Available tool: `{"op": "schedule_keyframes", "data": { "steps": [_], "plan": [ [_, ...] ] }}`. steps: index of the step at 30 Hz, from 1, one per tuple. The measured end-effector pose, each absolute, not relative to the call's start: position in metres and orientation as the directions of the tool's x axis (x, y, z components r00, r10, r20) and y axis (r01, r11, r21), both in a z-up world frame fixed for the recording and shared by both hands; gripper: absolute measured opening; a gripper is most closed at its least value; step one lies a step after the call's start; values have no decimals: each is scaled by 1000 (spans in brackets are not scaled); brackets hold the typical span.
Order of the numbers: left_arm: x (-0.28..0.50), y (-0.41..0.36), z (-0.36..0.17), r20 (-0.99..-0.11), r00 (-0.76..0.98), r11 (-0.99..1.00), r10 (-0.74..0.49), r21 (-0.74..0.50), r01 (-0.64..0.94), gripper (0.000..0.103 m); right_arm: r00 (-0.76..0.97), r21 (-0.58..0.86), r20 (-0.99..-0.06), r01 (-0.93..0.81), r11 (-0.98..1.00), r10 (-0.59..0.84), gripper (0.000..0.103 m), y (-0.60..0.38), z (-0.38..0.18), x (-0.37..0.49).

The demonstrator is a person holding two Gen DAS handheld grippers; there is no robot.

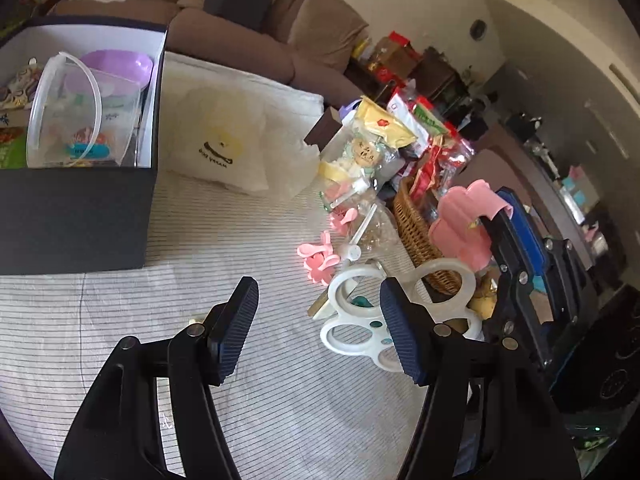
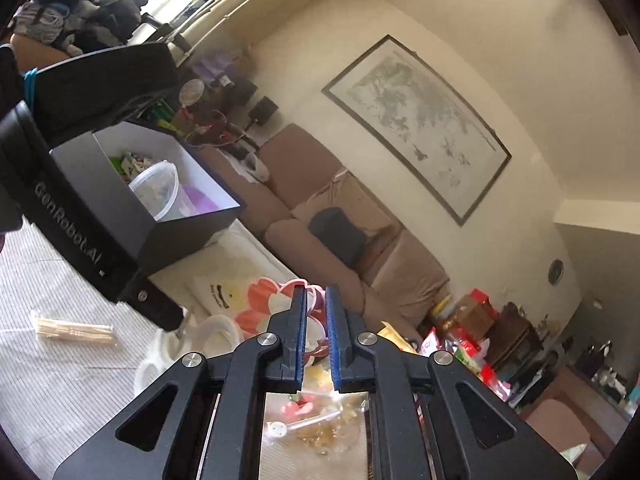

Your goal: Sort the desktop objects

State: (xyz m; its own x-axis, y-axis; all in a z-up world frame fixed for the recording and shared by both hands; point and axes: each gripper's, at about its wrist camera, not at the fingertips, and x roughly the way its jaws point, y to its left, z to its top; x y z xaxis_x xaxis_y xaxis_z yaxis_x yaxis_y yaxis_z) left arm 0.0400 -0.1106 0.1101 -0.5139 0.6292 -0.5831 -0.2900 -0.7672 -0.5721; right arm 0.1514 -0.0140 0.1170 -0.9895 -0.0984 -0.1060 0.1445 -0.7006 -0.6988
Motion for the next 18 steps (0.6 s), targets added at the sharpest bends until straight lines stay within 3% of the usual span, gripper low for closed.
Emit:
{"op": "schedule_keyframes", "data": {
  "steps": [9,14,18],
  "plan": [
    [65,-85,148,-517,-582,-777,627,-370,-508,64,-990,-742,-72,133,-657,-119,9,-23,108,156],
    [71,-72,146,-530,-521,-734,669,-360,-577,64,-991,-707,-61,129,-695,-121,6,-21,116,156],
    [65,-69,136,-572,-521,-767,633,-372,-524,64,-989,-687,-80,143,-713,-121,6,-21,121,153]
  ]
}}
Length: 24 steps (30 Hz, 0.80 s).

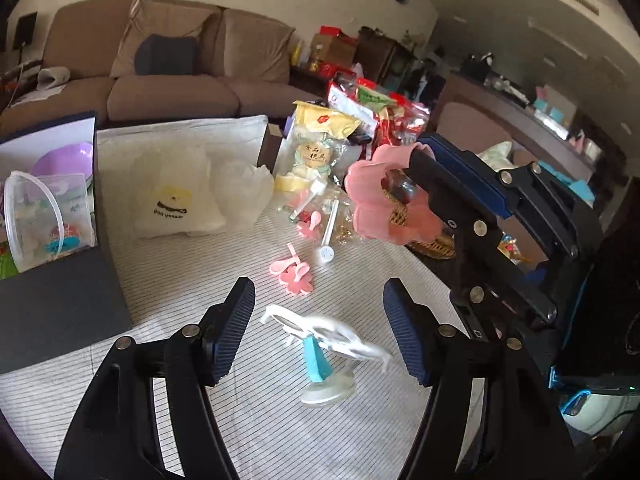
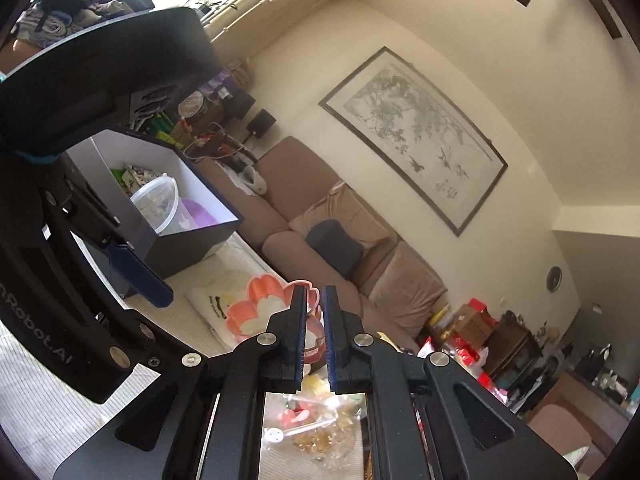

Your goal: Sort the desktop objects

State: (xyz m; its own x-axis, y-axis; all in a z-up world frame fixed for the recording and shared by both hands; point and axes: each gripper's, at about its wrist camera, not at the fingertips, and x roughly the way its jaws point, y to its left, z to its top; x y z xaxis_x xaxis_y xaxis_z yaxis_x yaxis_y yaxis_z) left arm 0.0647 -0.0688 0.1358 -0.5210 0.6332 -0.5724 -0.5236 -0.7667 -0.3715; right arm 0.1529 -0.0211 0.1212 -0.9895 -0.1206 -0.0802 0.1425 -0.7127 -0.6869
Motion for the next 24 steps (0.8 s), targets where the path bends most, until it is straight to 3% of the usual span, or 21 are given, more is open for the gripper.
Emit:
{"op": "schedule_keyframes", "data": {
  "steps": [7,15,20,24],
  "plan": [
    [52,-96,132,-483,-508,-700,713,-536,-472,64,-980,-625,-143,197,-755,-137,7,-14,124,145],
    [44,-109,129,-347,-419,-532,839,-687,-496,64,-936,-369,-272,318,-873,-226,7,7,140,130],
    [41,-107,123,-392,-435,-572,811,-687,-448,65,-916,-307,-315,347,-886,-250,7,6,139,122],
    [33,-120,109,-429,-455,-601,780,-716,-355,65,-868,-169,-428,349,-922,-250,11,24,132,96]
  ]
}}
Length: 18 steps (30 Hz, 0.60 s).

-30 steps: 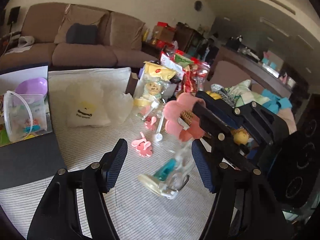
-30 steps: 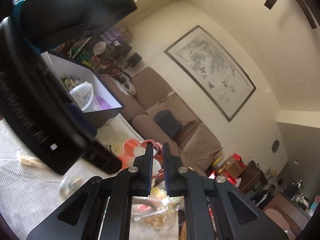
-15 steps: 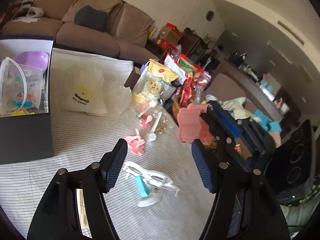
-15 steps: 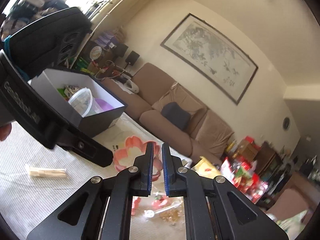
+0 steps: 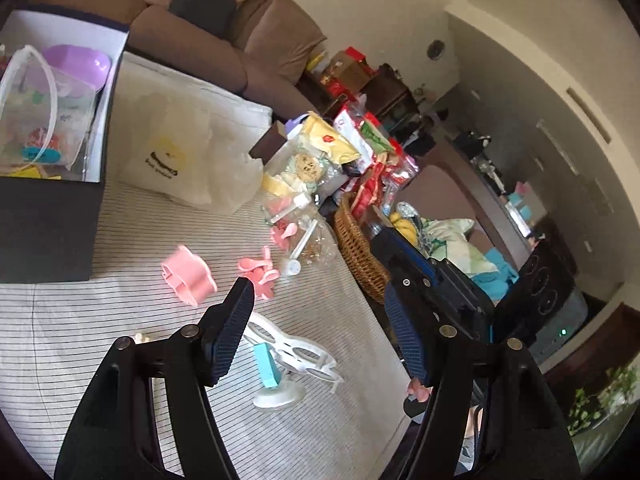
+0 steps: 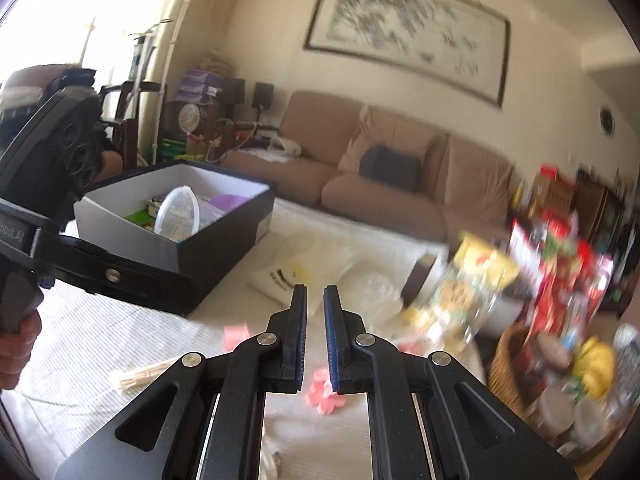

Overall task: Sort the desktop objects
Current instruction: 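Grasp a pink flower mold with the right tool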

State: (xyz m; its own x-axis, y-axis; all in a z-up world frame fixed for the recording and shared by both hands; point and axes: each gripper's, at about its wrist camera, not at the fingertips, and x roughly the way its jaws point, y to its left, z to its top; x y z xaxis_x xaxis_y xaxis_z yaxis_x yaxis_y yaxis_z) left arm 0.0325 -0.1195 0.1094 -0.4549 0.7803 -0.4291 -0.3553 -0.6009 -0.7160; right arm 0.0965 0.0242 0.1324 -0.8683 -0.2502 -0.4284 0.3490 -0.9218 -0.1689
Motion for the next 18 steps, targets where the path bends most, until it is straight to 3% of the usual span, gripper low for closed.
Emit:
{"op": "schedule_keyframes", "data": {
  "steps": [4,7,18],
  "plan": [
    [28,-132,96,-452,-481,-618,751,-737,-273,67,-745,171,-568,308,-936,-349,39,70,112,56],
    [25,-144,91,-442,-513,-612,736,-759,-224,67,-675,349,-620,219,-911,-400,41,101,93,34],
    [16,-170,73,-420,-559,-570,715,-813,-117,68,-580,342,-699,244,-907,-419,56,98,60,0]
  ]
}}
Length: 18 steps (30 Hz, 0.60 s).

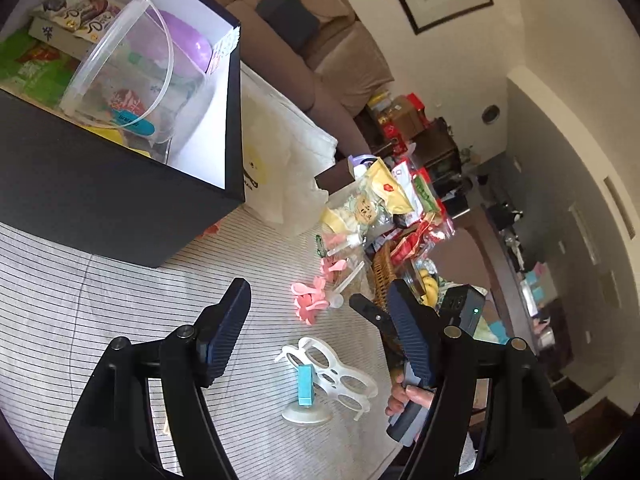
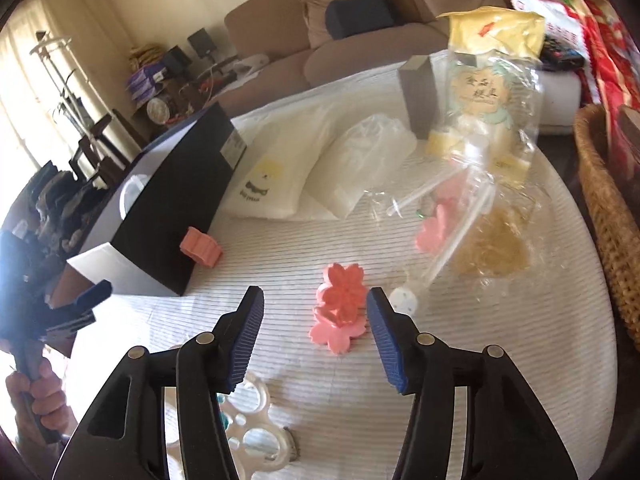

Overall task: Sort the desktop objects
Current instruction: 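Grasp a pink flower mold with the right tool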

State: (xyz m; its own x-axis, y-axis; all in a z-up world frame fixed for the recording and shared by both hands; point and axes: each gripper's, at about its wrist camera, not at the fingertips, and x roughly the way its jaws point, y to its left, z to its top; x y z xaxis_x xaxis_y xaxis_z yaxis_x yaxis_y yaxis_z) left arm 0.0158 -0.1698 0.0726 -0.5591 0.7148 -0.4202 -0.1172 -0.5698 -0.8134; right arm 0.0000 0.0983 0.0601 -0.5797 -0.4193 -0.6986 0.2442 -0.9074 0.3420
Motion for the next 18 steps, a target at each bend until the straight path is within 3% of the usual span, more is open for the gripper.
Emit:
{"op": "schedule_keyframes", "data": {
  "steps": [5,10,13,16,18],
  "plan": [
    [16,-162,76,-434,-545,-590,717,-794,-143,68,-591,216,-727,285,-934,-349,65,76,49,-19],
    [15,-159,77,-442,-535,-596,720,-789,-151,68,-527,155,-803,269,-951,-280,66,63,26,-31],
    [15,-162,77,-435,-532,-586,726,-796,-149,68,-537,88,-810,288,-954,-237,67,58,24,-28],
    [15,-163,78,-428,-533,-579,730,-802,-149,68,-551,22,-810,311,-950,-200,76,51,23,-24],
    [16,-164,77,-429,-532,-579,730,-802,-148,68,-558,-11,-812,311,-950,-173,76,49,21,-23]
  ]
}}
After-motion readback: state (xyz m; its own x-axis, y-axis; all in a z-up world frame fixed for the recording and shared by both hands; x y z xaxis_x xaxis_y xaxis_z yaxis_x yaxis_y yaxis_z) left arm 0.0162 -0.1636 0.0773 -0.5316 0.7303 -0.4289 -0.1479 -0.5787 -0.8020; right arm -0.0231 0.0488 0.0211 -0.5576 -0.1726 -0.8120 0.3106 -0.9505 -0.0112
